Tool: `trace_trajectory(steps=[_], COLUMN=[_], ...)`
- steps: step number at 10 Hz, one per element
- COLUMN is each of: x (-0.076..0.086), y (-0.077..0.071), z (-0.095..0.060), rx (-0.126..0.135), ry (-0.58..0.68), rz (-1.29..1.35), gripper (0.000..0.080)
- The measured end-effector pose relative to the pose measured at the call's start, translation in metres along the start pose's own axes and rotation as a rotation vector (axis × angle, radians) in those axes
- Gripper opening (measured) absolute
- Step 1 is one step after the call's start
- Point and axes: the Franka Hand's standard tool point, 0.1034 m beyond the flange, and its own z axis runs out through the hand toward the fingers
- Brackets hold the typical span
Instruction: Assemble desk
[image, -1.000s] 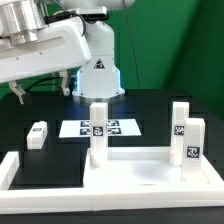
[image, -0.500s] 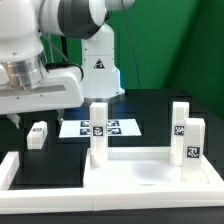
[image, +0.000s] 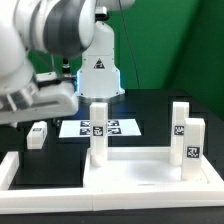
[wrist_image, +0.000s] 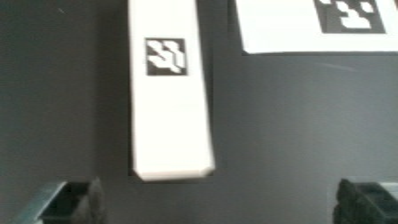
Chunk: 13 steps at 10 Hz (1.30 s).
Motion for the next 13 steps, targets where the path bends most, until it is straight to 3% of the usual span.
trace_trajectory(steps=[3,6,9,11,13], x=[-0.004,0.002,0.004,0.006,0.007], y=[0.002,0.005,0.011,0.011,0.012], z=[0.002,0.006,0.038,0.047,0.046], rx=[0.013,0.002,0.001,-0.003,-0.005], ry=[-0.177,-0.191,-0.251,-0.276,-0.269], rz=[0.039,0.041,0.065,0.081,0.082], gripper=[0.0649,0.0649,0.0649,0.0649,0.0649])
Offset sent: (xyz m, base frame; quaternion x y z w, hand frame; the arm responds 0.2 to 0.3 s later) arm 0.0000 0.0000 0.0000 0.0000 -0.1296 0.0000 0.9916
